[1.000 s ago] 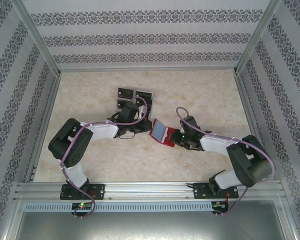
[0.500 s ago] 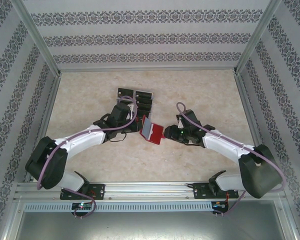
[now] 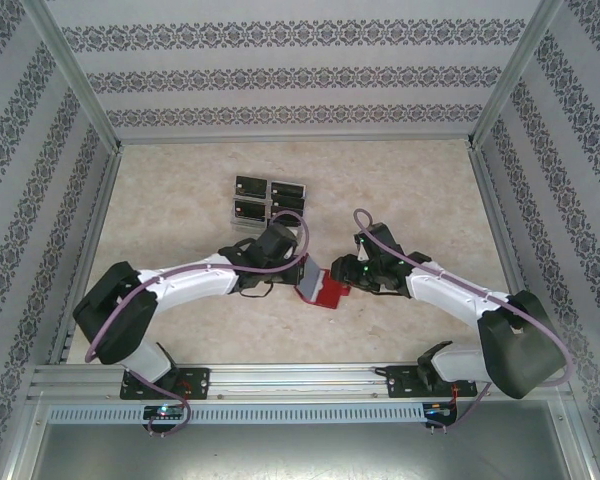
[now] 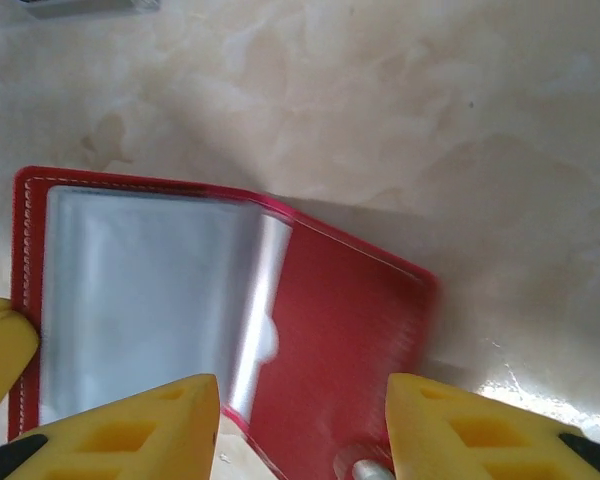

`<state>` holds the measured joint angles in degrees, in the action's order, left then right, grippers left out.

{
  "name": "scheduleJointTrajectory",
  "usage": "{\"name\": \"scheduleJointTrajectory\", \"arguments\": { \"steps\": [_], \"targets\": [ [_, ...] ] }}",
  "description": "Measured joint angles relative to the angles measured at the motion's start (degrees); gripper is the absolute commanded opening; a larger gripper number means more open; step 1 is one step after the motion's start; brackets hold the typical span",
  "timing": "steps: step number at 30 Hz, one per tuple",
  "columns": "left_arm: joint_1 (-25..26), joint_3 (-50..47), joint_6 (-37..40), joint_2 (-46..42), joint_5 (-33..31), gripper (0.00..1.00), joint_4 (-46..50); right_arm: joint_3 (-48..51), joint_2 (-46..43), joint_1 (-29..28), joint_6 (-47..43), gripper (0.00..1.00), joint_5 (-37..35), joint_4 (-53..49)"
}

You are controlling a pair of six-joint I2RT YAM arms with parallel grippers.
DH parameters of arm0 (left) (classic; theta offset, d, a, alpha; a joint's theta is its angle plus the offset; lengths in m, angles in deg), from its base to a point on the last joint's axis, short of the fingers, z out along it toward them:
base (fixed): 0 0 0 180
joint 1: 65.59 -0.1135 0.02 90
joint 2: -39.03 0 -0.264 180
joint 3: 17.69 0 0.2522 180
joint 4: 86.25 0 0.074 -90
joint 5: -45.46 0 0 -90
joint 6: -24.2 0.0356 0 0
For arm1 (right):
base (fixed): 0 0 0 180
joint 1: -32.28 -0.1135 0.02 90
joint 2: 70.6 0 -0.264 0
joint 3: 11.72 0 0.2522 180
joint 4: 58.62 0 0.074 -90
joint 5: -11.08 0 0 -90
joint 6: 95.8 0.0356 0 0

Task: Put the credit cards into the card holder

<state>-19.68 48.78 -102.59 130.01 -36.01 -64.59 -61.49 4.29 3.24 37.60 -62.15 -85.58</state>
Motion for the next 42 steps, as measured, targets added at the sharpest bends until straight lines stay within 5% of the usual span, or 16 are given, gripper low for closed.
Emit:
{"name": "scheduleJointTrajectory", "arguments": {
  "steps": [8,15,19,26,42],
  "targets": [
    [3.13,0.59,-0.44,2.54,-0.55,0.00,-0.68,1.70,-2.08,1.11,-0.68,0.47,-2.21,-2.56],
    [3.26,0.68,-0.68,-0.57,-5.31,0.00,-0.46,2.01,-8.41,0.22,-1.36,0.30,-3.32,-5.97],
    [3.23,0.68,-0.66,-2.58,-8.28,0.00,0.26,2.01,-9.40,-5.27,-0.35,0.24,-4.13,-6.29],
    [3.21,0.66,-0.46,-2.97,-12.07,0.00,2.34,0.70,-0.83,-12.02,2.14,0.16,-4.87,-2.67],
    [3.10,-0.09,0.11,-7.08,-11.69,0.00,3.30,-1.03,12.50,-6.32,2.73,0.10,-3.82,4.70]
  ]
}}
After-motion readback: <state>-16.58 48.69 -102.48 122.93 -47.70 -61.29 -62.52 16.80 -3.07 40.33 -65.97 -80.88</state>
